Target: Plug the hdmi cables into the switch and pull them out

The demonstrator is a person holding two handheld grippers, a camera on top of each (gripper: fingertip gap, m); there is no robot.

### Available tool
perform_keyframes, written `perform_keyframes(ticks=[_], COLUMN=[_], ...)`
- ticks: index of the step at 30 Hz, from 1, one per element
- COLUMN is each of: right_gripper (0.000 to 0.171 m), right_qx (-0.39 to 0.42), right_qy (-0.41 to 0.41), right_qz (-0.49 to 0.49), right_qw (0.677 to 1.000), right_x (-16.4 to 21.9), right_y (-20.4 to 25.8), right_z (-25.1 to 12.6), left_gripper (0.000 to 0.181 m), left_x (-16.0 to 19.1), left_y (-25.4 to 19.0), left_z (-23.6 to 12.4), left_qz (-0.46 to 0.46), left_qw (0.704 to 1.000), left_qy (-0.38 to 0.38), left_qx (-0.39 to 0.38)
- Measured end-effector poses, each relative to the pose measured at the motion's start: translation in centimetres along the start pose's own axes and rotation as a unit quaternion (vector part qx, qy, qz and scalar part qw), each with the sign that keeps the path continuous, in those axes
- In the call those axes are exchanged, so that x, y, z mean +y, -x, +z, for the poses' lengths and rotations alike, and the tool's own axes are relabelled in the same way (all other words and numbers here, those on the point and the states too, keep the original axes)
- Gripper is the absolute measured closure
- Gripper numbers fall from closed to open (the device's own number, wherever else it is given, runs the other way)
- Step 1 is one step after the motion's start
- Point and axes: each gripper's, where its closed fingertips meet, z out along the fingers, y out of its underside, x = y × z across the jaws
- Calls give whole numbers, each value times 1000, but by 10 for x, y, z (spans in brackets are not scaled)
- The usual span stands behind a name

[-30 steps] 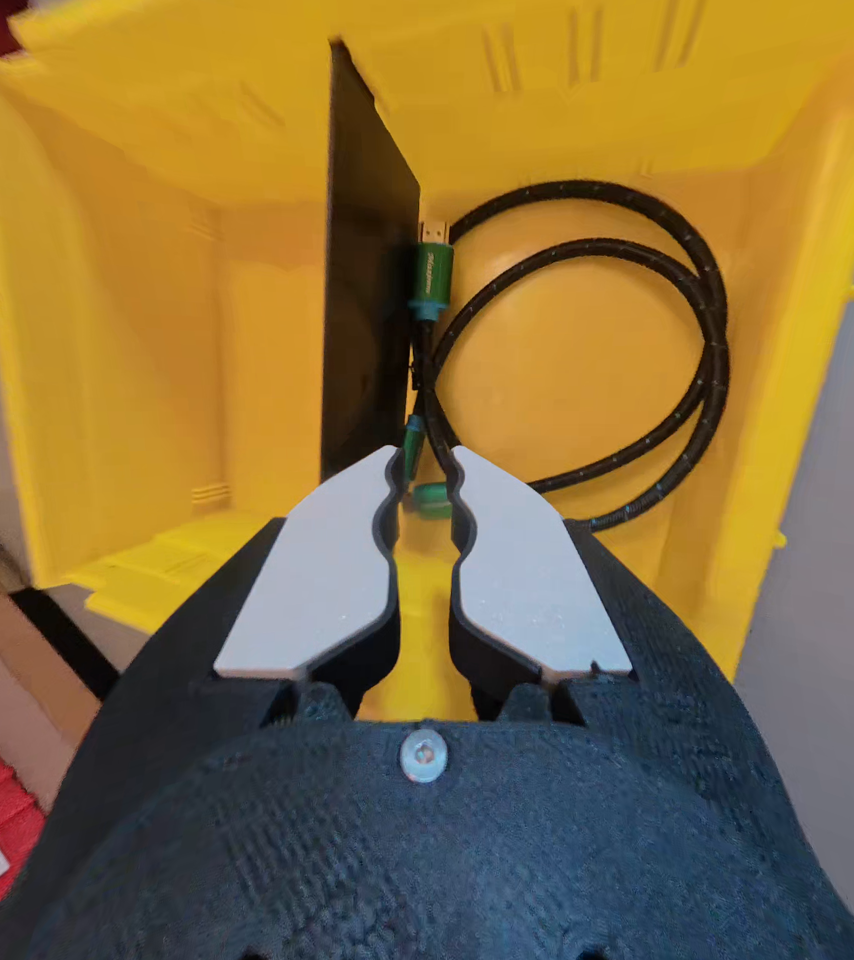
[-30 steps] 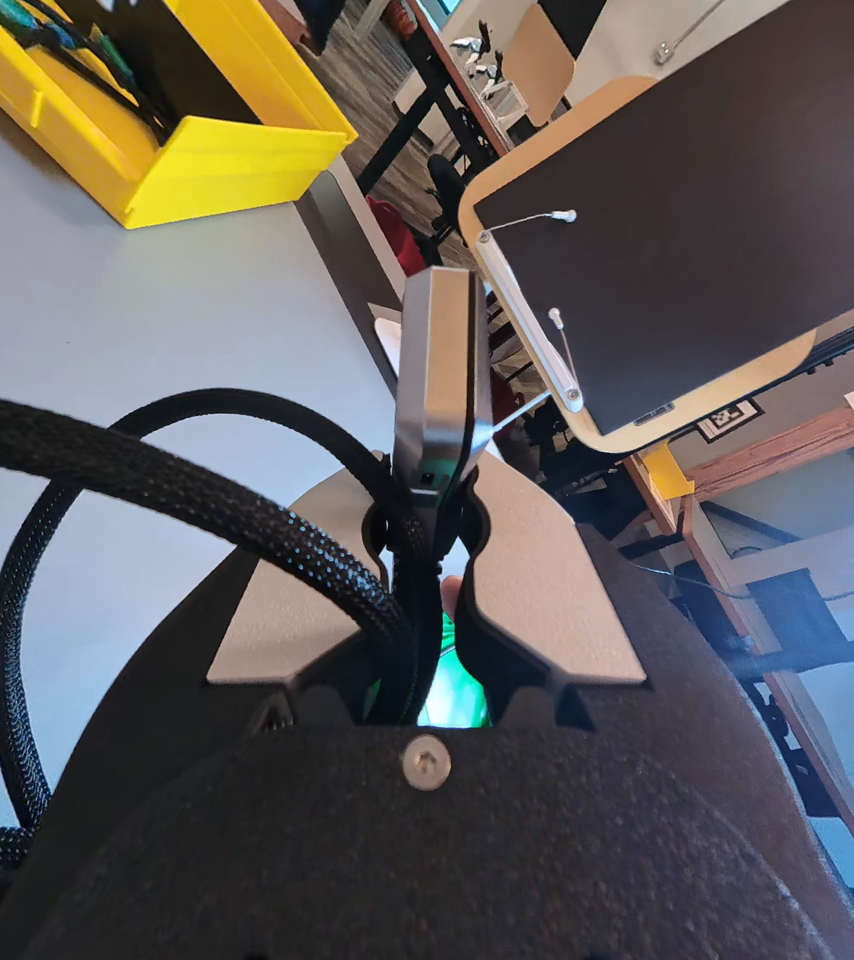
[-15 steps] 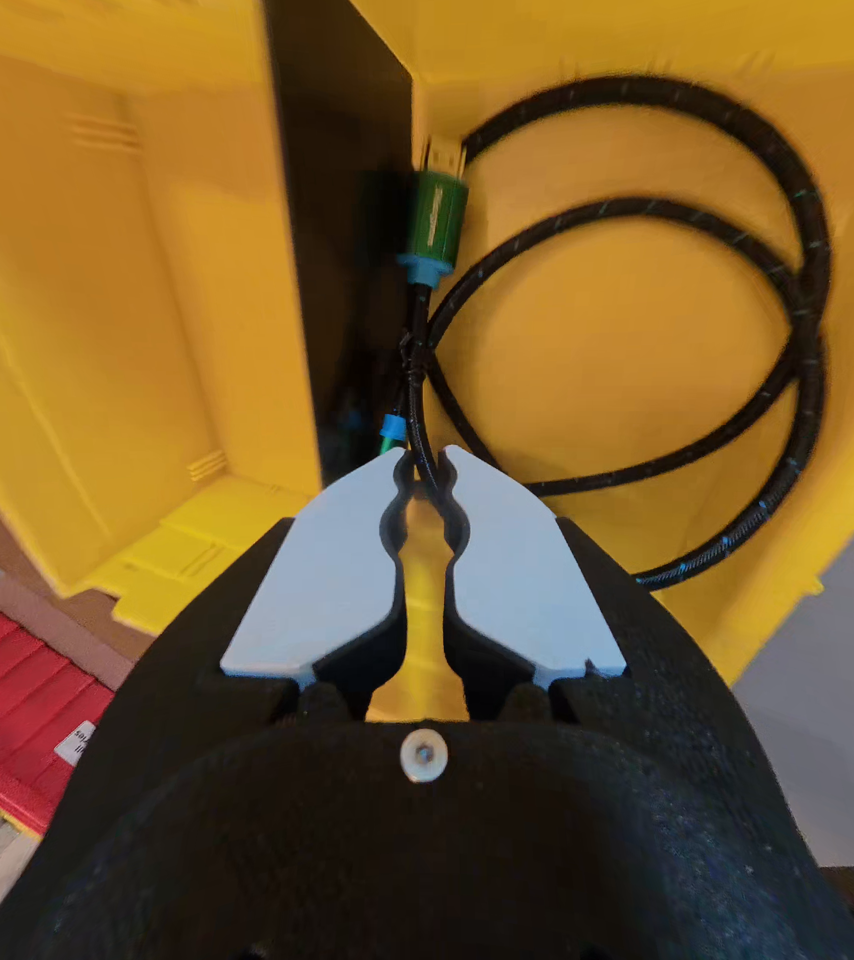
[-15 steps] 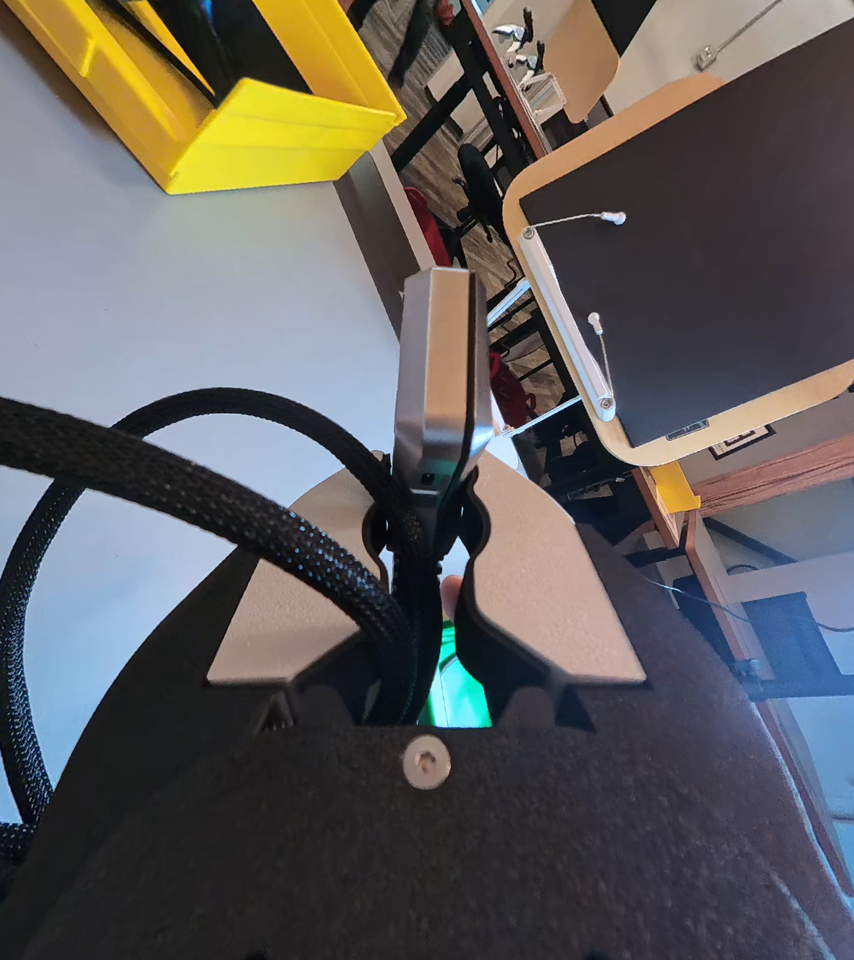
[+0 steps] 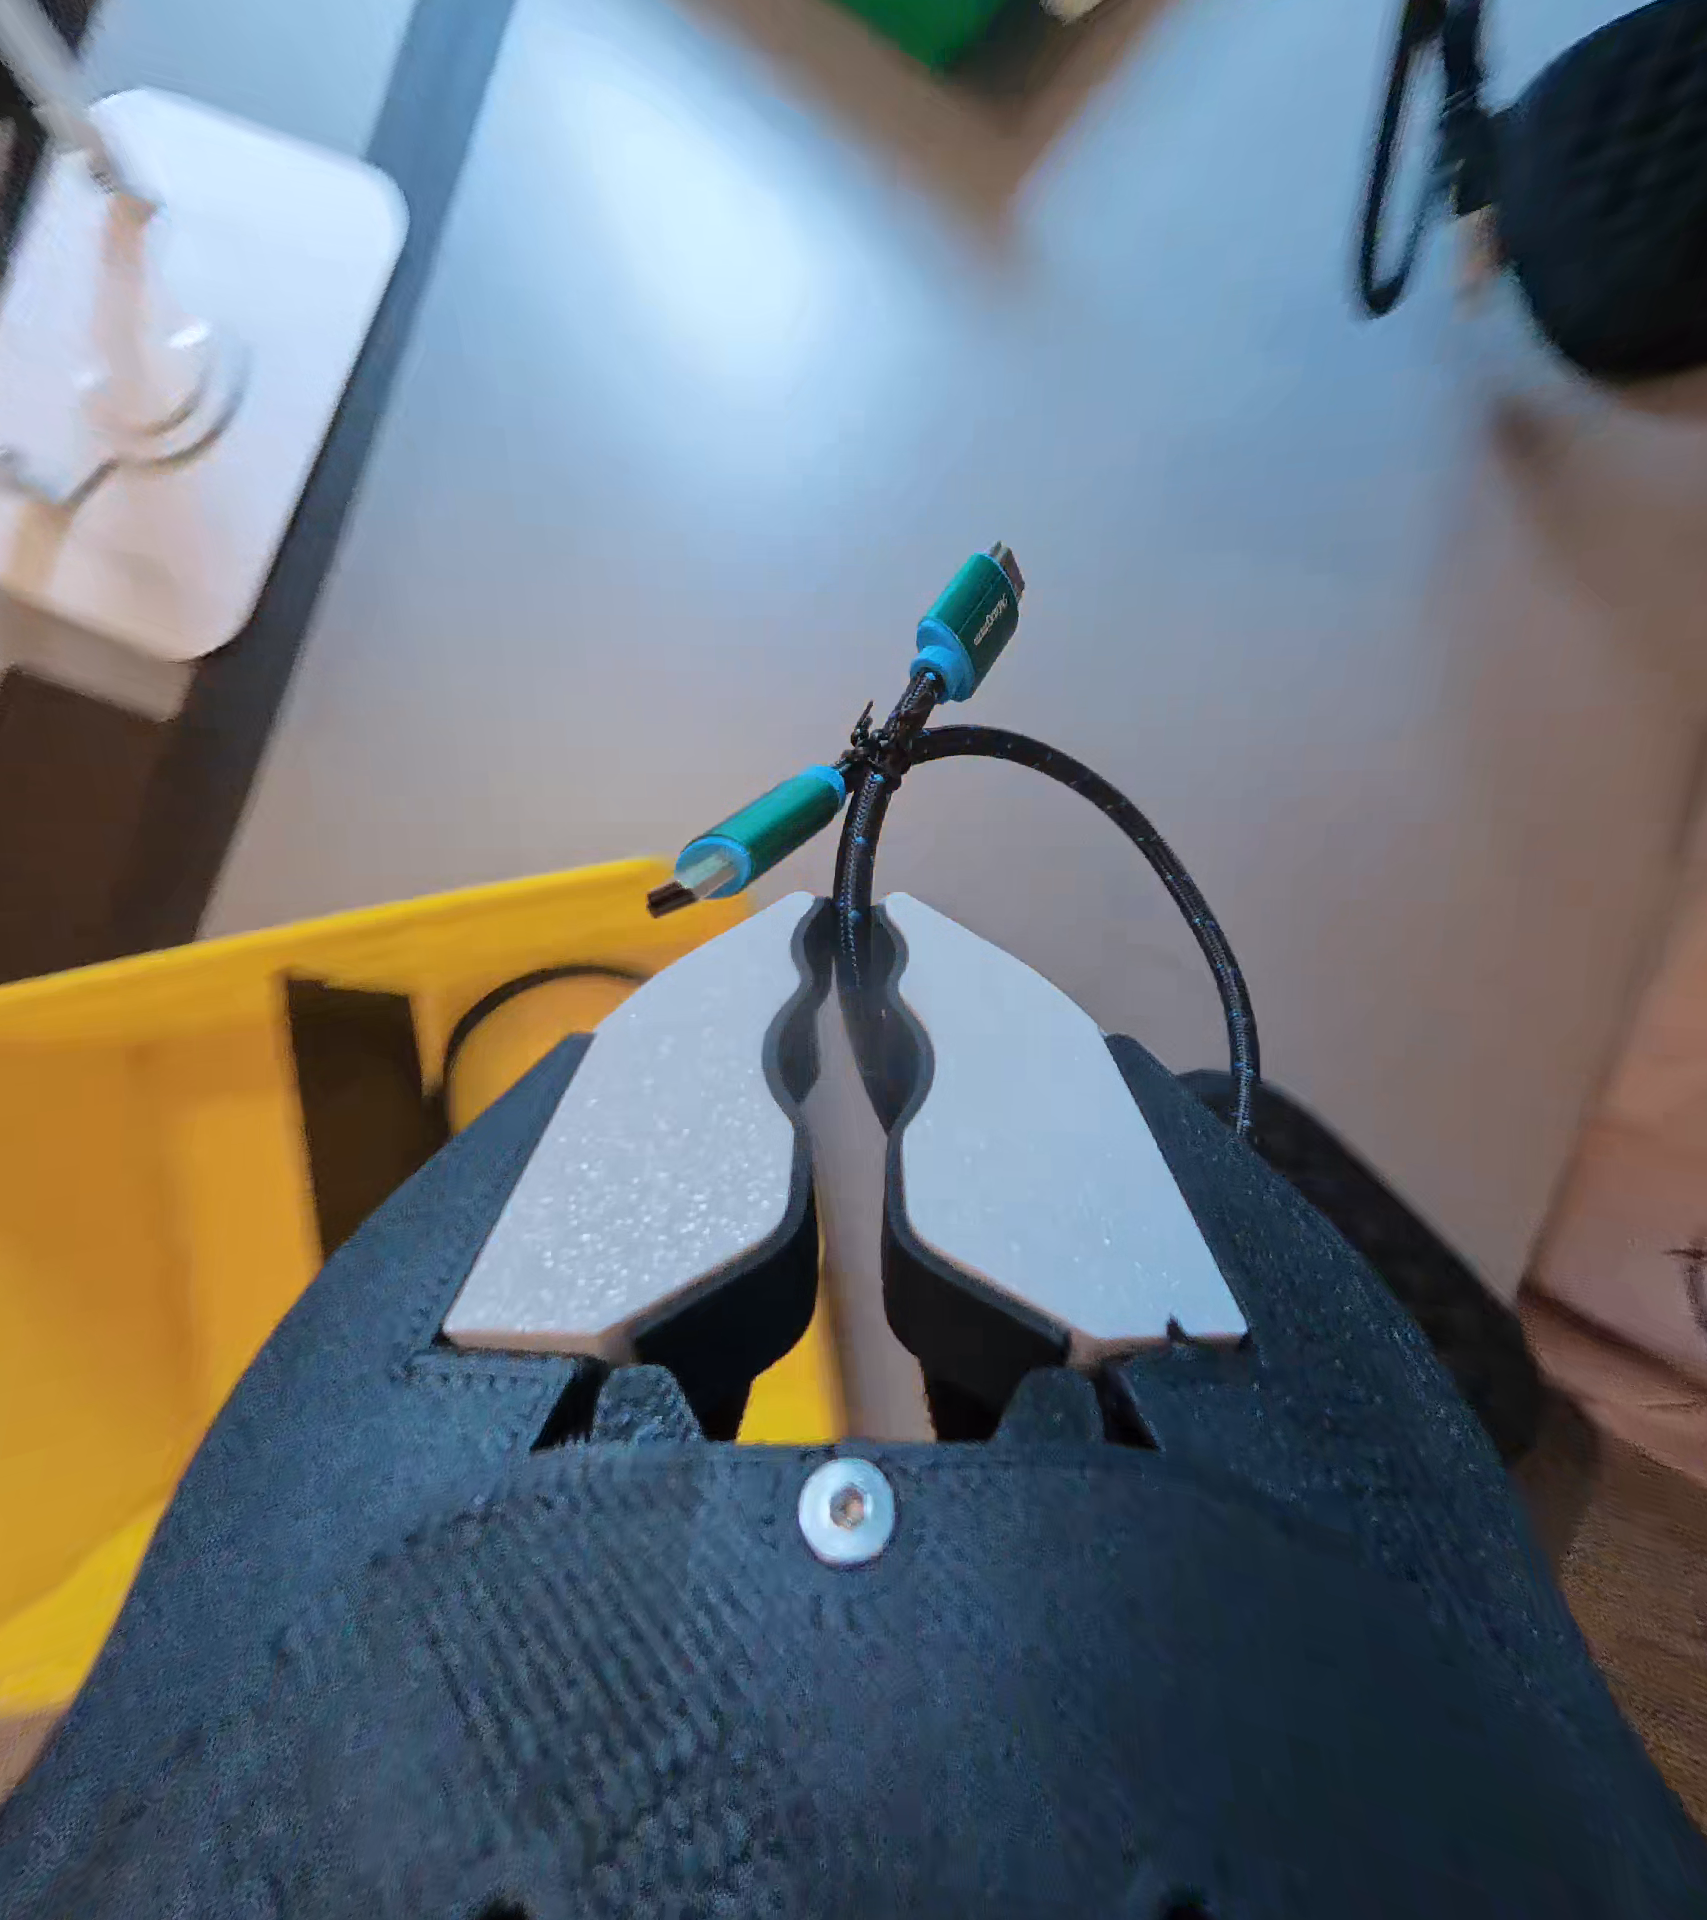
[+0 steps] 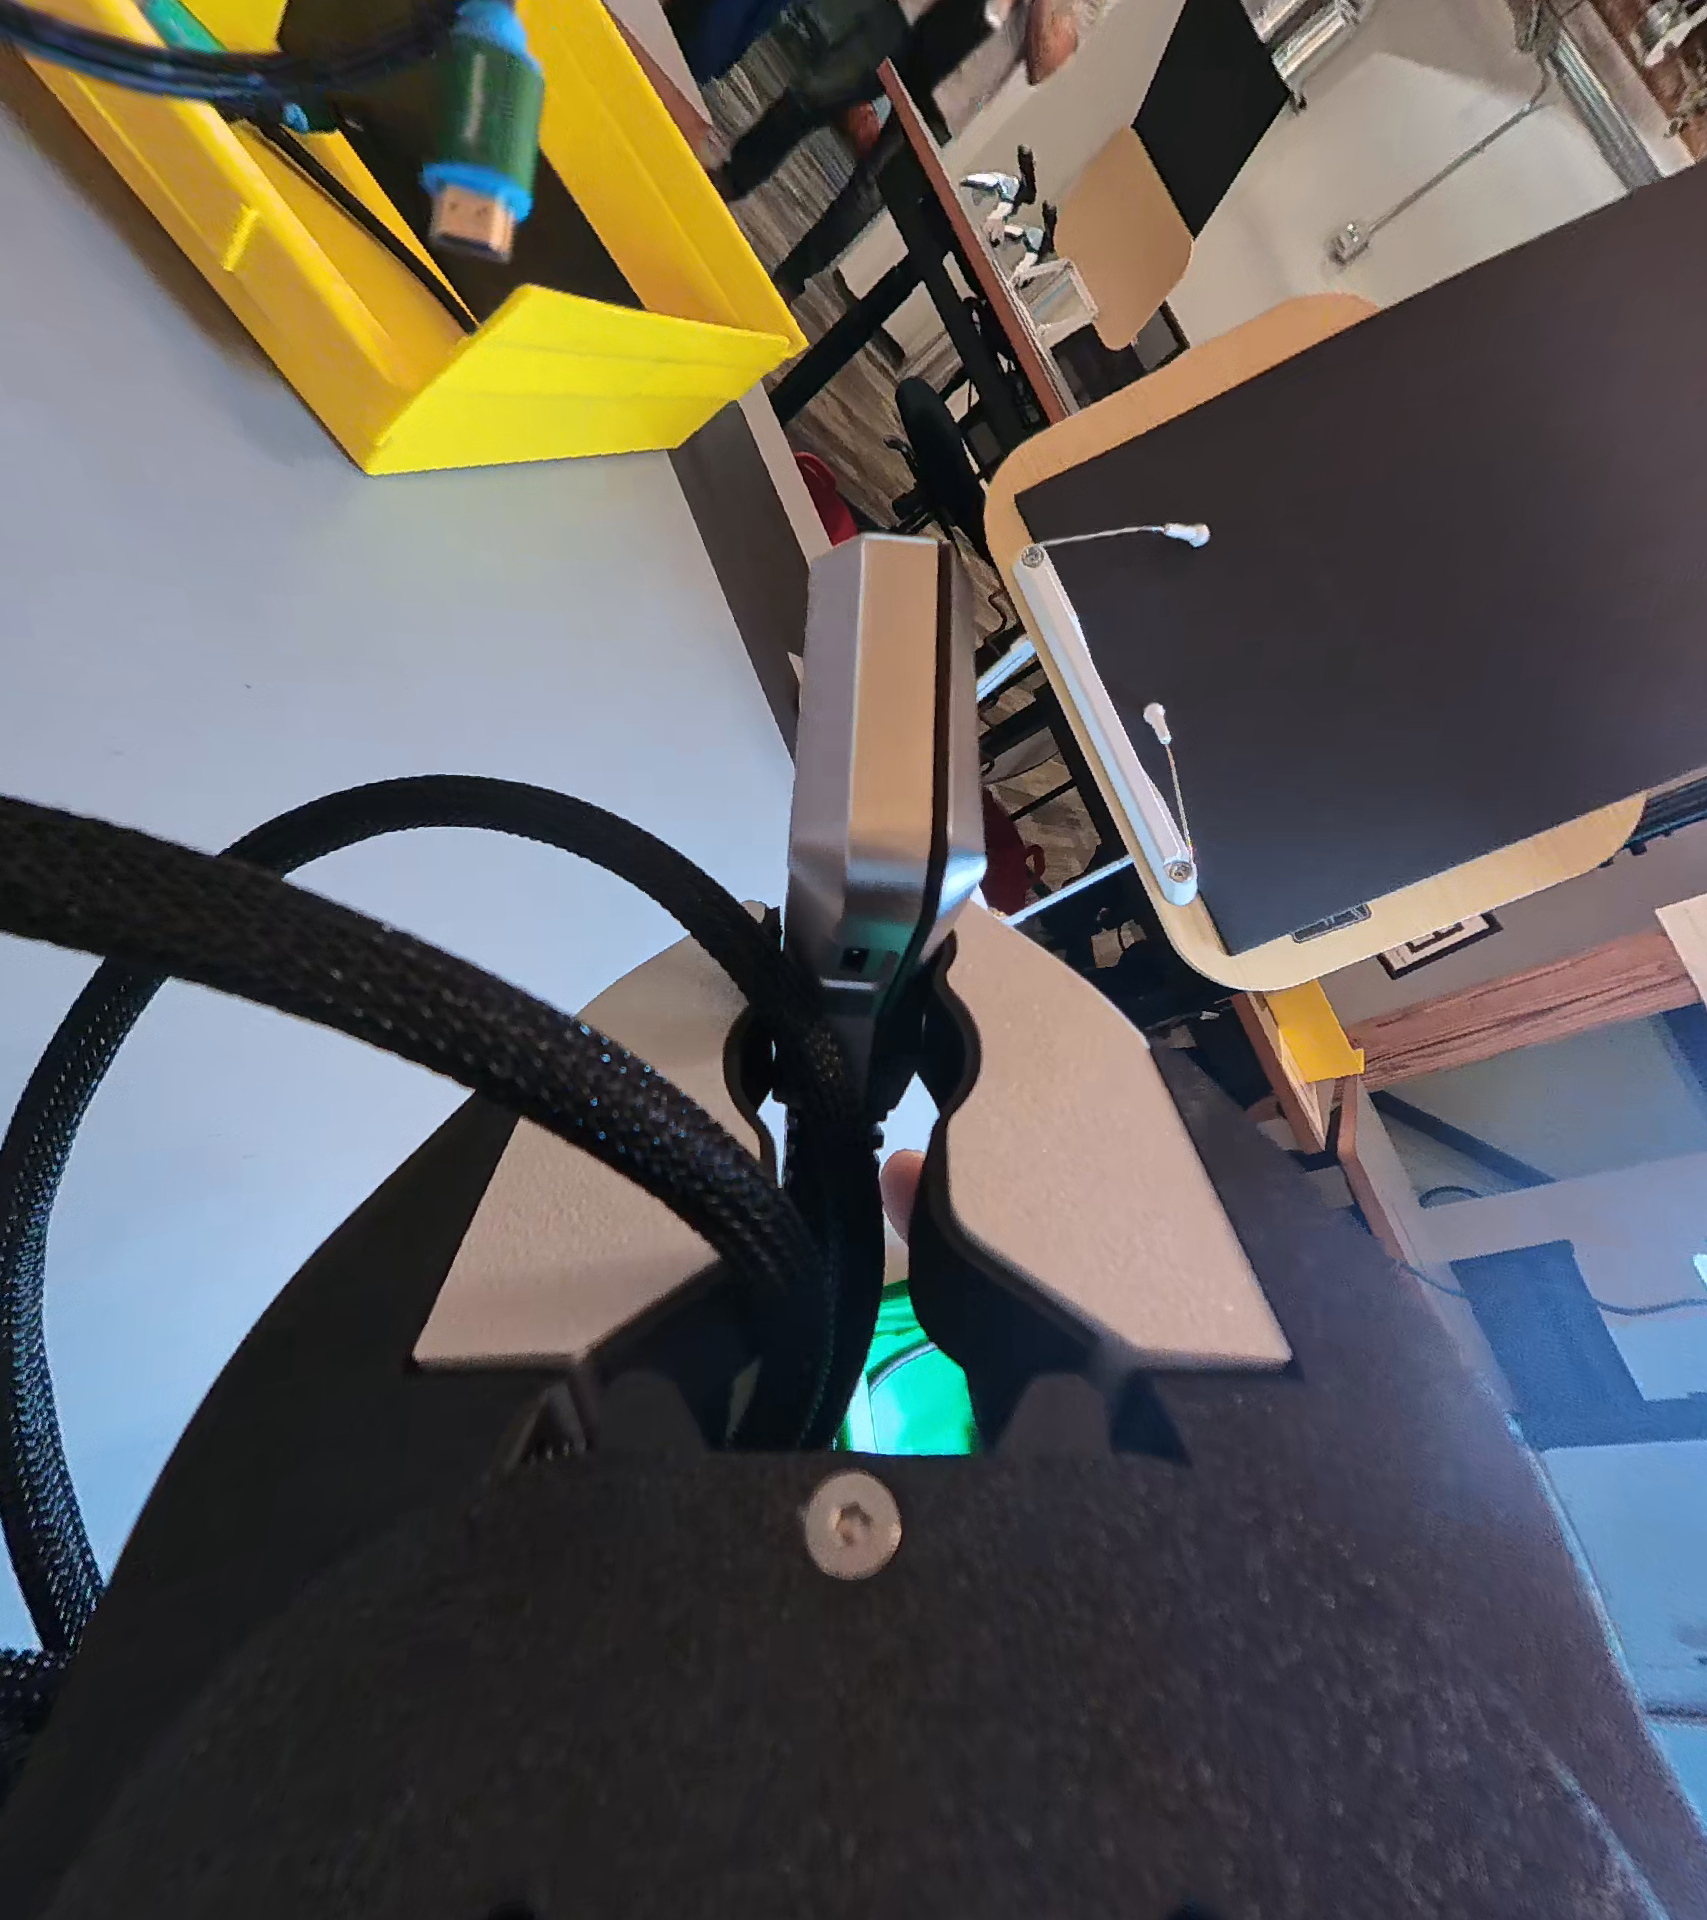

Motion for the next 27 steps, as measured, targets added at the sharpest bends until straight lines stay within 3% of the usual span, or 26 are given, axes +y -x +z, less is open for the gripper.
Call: perform_keyframes(ticks=[1, 4, 10, 16, 22, 27], right_gripper=[147, 147, 147, 147, 147, 147], right_qx=[-1, 0, -1, 6, 14, 13], right_qy=[-2, -14, -15, -16, -26, -31], right_qz=[-4, -18, -20, -16, -19, -20], right_qw=[1000, 1000, 1000, 1000, 999, 999], right_x=[-1, -5, 2, 5, 2, 2], right_y=[1, 4, 7, 5, 3, 4], right_z=[-1, -5, -7, -8, -11, -11], left_gripper=[174, 174, 174, 174, 174, 174], left_x=[-3, -6, -15, -38, -55, -46], left_y=[-13, -38, -48, -37, -60, -66], left_z=[10, 43, 82, 79, 71, 68], left_qz=[-2, -5, 29, 114, 168, 183], left_qw=[1000, 997, 994, 981, 956, 958], left_qy=[-14, -47, -101, -151, -238, -222], left_qx=[25, 62, 35, -50, -35, -18])
